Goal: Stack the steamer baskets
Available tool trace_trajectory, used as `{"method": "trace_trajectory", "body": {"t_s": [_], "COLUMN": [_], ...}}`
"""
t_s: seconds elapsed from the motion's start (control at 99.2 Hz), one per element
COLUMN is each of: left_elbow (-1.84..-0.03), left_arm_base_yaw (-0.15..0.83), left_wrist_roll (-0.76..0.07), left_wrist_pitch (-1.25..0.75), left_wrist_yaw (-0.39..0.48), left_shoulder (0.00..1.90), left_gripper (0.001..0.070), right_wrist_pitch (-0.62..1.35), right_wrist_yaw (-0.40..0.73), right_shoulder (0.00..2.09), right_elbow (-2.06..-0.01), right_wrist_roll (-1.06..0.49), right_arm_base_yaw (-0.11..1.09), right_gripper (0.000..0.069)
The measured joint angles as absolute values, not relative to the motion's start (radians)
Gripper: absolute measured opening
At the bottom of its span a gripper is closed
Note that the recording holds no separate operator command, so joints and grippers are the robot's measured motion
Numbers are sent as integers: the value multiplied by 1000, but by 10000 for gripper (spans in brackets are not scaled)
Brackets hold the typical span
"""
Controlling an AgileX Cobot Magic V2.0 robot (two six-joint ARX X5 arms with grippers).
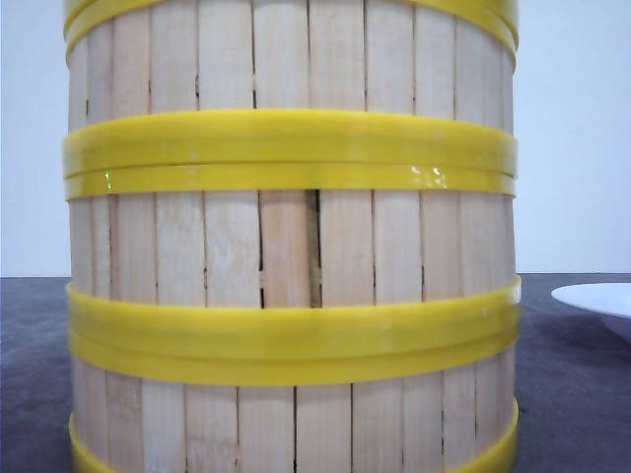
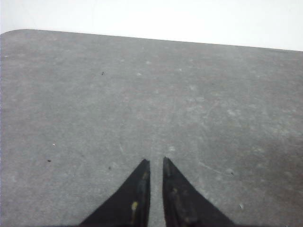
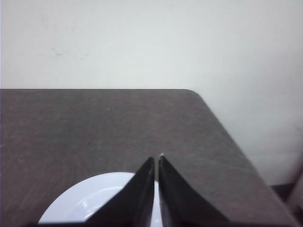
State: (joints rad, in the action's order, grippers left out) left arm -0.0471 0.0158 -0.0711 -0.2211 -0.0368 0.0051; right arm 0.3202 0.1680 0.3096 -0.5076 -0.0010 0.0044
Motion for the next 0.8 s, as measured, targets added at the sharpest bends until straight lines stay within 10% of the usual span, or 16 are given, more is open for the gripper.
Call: {"method": "trace_trajectory", "body": {"t_s": [0.796], "left_elbow": [-47], "left_arm_base_yaw": [16], "left_wrist_roll": [-71], "left_wrist_pitch": [-221], "left_wrist_yaw": [-38], "left_shoulder": [5], "left_gripper": [20], "right_wrist_pitch": [159], "right_wrist_yaw": [54], "right_shoulder": [9], "right_elbow": [-22], "right_wrist_roll": [8], "right_arm_base_yaw": [-17], "right_gripper": [10]}}
